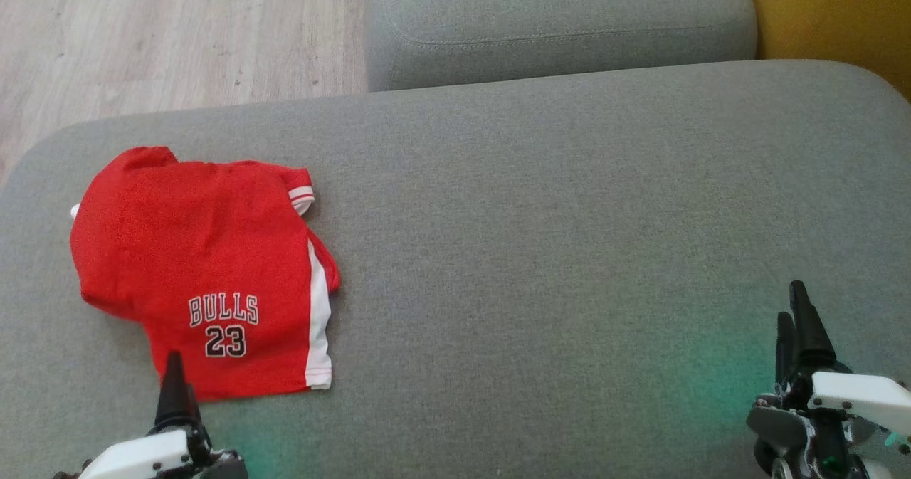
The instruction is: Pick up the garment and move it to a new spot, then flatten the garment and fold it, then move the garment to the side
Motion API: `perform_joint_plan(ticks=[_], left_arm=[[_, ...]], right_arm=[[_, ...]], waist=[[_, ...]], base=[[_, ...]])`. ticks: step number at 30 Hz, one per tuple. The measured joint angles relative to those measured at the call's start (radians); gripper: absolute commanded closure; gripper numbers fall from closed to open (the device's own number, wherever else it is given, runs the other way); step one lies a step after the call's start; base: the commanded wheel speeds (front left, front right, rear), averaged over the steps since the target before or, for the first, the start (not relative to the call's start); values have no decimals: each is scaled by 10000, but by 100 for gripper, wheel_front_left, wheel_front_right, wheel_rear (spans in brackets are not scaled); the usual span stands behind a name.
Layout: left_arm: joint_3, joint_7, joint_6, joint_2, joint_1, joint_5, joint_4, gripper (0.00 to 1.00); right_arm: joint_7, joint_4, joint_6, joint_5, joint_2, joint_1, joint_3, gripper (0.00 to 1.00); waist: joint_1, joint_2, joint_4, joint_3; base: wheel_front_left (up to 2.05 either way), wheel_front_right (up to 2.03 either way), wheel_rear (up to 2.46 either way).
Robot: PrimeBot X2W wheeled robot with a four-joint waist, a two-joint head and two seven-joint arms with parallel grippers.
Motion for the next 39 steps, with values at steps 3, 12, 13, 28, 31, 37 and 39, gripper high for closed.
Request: perform_joint_plan(ticks=[3, 12, 13, 28, 31, 37, 39], left_arm=[[42, -82, 0, 0, -1, 142, -58, 0], [320, -328, 0, 2, -8, 1034, -330, 0], [332, -357, 2, 0, -13, 1162, -405, 0], [-201, -878, 527, 4, -25, 4098, -1791, 0], [-391, -966, 541, 4, -24, 4646, -1927, 0], [-757, -1151, 627, 10, -24, 5774, -2117, 0], [-886, -1212, 671, 10, -24, 6130, -2150, 0]], right_arm=[[-82, -86, 0, -288, 0, -3, -12, 0], [-339, -587, 0, -2040, 0, -37, -21, 0], [-341, -660, 0, -2289, 0, -50, -21, 0], [-867, -1475, 0, -6098, -2, -56, 510, 0], [-957, -1492, 0, -6623, -2, -56, 564, 0], [-1135, -1544, 0, -7708, -2, -57, 675, 0], [-1208, -1549, 0, -8071, -2, -57, 719, 0]], waist=[[0, 0, 1, -2], [0, 0, 9, 12], [0, 0, 11, 16], [0, 0, -71, 93], [0, 0, -86, 103], [0, 0, -95, 122], [1, 0, -95, 122]], base=[[0, 0, 0], [0, 0, 0], [0, 0, 0], [0, 0, 0], [0, 0, 0], [0, 0, 0], [0, 0, 0]])
